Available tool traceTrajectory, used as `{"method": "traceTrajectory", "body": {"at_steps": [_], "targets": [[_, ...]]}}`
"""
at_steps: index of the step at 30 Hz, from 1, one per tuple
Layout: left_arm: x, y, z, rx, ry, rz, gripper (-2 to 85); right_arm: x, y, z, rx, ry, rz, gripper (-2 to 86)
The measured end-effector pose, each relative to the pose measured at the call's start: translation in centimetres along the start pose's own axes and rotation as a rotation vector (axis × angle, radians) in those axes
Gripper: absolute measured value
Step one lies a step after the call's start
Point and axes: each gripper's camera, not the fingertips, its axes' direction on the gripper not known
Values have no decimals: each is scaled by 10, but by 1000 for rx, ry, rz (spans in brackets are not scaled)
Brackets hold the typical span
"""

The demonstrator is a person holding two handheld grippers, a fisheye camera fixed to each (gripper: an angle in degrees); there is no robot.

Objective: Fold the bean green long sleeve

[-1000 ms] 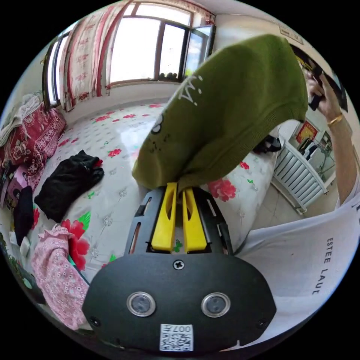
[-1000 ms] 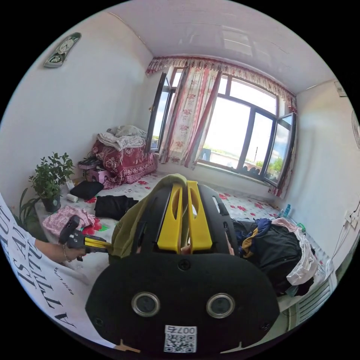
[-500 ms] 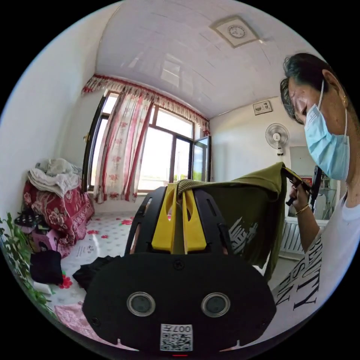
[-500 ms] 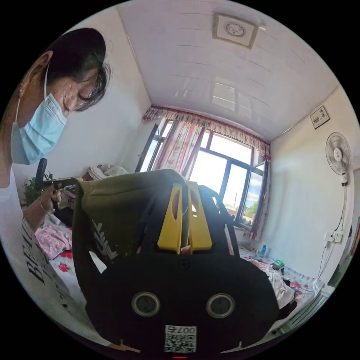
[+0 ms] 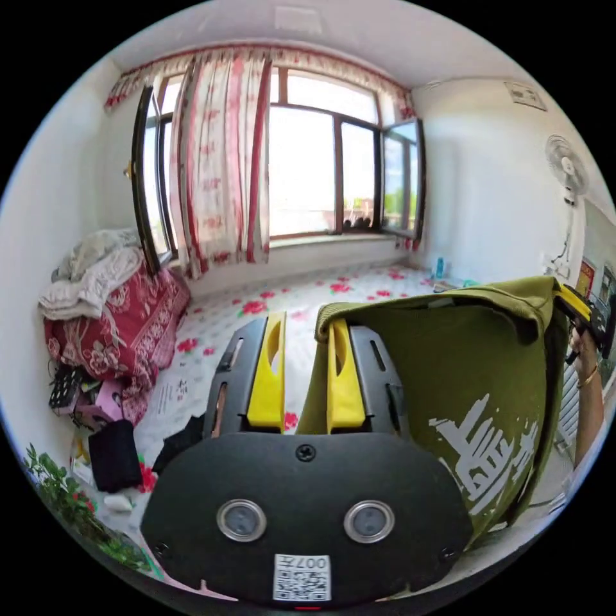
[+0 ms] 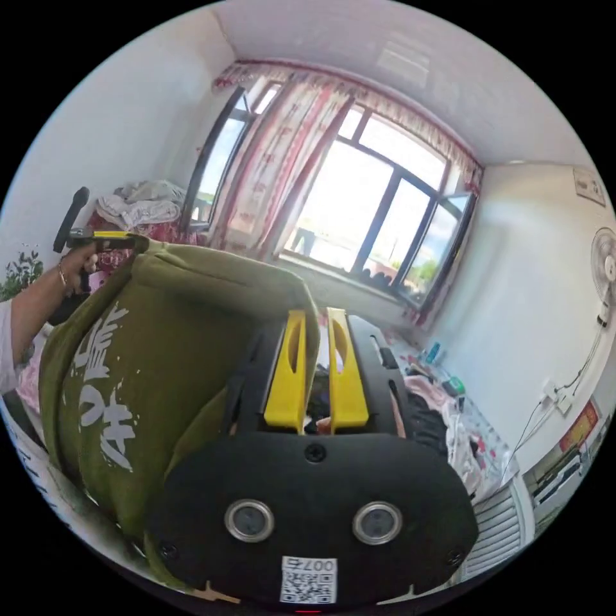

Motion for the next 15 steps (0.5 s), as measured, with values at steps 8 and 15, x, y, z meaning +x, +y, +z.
{"method": "traceTrajectory", "body": {"at_steps": [8, 15], "targets": [[6, 310, 174, -407, -27, 5, 111, -7, 210, 172, -543, -342, 179, 103], [107, 480, 197, -698, 130, 130, 122, -65, 310, 198, -858, -320, 24, 128]]}}
